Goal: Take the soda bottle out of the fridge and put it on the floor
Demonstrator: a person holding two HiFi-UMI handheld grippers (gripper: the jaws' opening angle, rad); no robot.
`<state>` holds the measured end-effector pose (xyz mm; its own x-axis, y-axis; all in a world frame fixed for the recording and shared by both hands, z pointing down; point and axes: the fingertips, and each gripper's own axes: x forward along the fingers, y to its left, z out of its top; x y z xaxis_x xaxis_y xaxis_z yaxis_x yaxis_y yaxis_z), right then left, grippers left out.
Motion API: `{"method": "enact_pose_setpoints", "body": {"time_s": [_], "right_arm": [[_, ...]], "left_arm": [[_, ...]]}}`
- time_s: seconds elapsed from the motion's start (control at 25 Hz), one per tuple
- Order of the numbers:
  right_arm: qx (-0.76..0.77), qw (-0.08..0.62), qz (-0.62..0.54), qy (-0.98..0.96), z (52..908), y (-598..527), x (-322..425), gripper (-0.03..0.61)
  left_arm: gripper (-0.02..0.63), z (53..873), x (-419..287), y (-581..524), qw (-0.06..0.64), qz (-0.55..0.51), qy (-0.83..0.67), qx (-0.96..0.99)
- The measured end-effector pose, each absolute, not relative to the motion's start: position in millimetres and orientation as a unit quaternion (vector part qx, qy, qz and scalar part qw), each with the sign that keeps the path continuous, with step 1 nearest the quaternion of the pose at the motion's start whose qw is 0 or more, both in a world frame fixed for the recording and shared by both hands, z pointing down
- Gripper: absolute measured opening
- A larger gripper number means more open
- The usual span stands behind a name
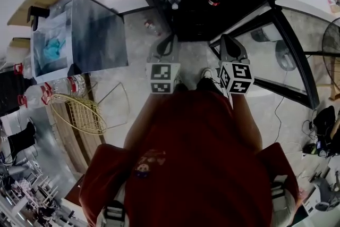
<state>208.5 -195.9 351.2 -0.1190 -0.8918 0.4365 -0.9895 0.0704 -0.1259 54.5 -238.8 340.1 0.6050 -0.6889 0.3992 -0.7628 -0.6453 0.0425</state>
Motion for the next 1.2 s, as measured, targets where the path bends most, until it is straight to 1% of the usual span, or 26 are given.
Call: {"method": "enact_pose_setpoints", "body": {"time_s": [0.32,0.96,1.08,1.2], "right_arm": [[0.643,0.117,0.199,-0.73,358.9,-205.6,231.8,0.002],[0.649,0.12,0.188,-0.728,367.8,-239.7,236.8,0.005],[0.646,0.121,0.187,-0.73,372.6,-249.0,238.2,0.02],[0.642,0.123,0.186,-0.734,377.5,-260.7,238.5,0.054]], "left_arm": [[0.0,342.1,77.7,-237.8,0.097,0.18,-0.419,0.885],[0.0,341.6,76.6,-248.9,0.1,0.174,-0.435,0.878],[0.0,343.6,78.5,-250.2,0.1,0.174,-0.435,0.878],[0.0,343.8,80.3,-251.2,0.099,0.174,-0.435,0.878]]}}
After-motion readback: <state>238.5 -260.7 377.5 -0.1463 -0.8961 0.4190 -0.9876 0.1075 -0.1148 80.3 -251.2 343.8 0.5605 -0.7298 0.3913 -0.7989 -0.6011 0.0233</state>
